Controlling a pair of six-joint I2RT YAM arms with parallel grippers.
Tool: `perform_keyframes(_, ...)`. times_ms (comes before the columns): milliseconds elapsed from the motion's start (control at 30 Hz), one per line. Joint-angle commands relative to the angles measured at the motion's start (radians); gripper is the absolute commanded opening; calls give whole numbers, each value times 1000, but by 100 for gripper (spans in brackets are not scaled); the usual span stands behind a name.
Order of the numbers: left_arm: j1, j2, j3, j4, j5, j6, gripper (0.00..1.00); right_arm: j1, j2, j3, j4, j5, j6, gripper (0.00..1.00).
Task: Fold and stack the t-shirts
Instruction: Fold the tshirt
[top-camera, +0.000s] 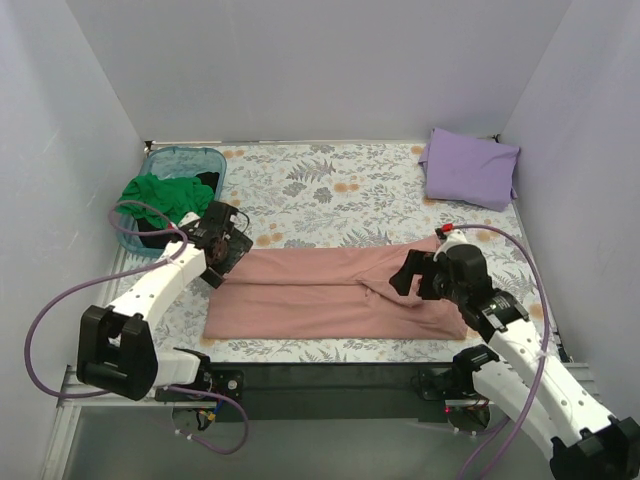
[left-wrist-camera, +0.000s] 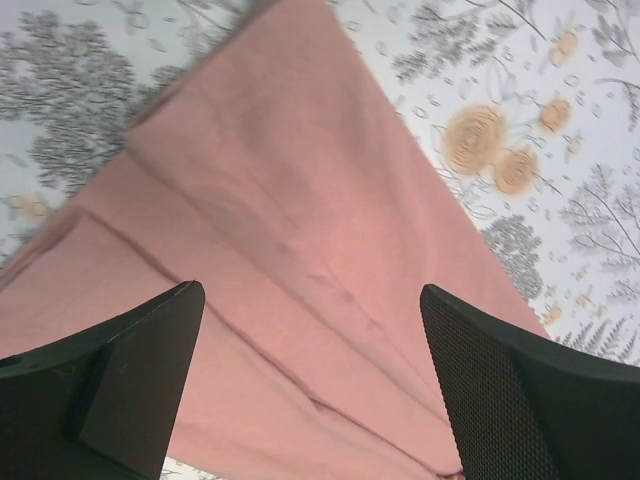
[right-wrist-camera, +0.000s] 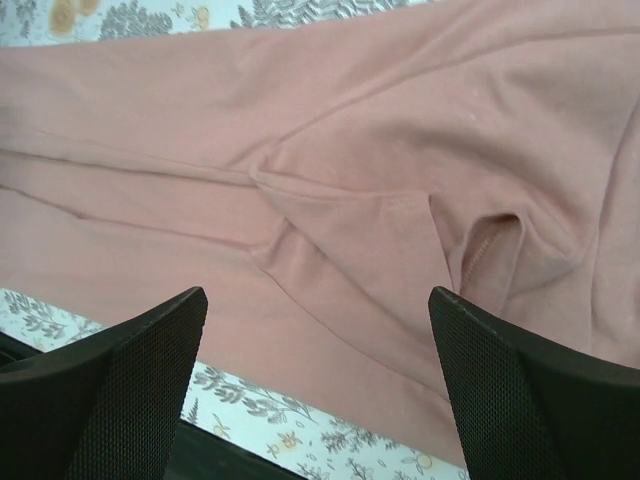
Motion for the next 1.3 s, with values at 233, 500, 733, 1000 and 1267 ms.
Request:
perform_keyframes(233,-39,215,23,181,75,42,89,3,477,152,205,-23,-10,98)
perform_keyframes(500,-38,292,-57,142,7,-33,89,-2,502,63,98,280,83,98)
perform_keyframes(733,-38,270,-94,109,-18,-83,90,-8,222,-16,-217,420,284,98)
perform_keyframes(1000,-38,244,-91,96,-10,-79,90,-8,-22,22,-90,154,110,99)
perform_keyframes(1267,-39,184,-94,96,4,-67,90,-8,350,98,171,-34,-33,98)
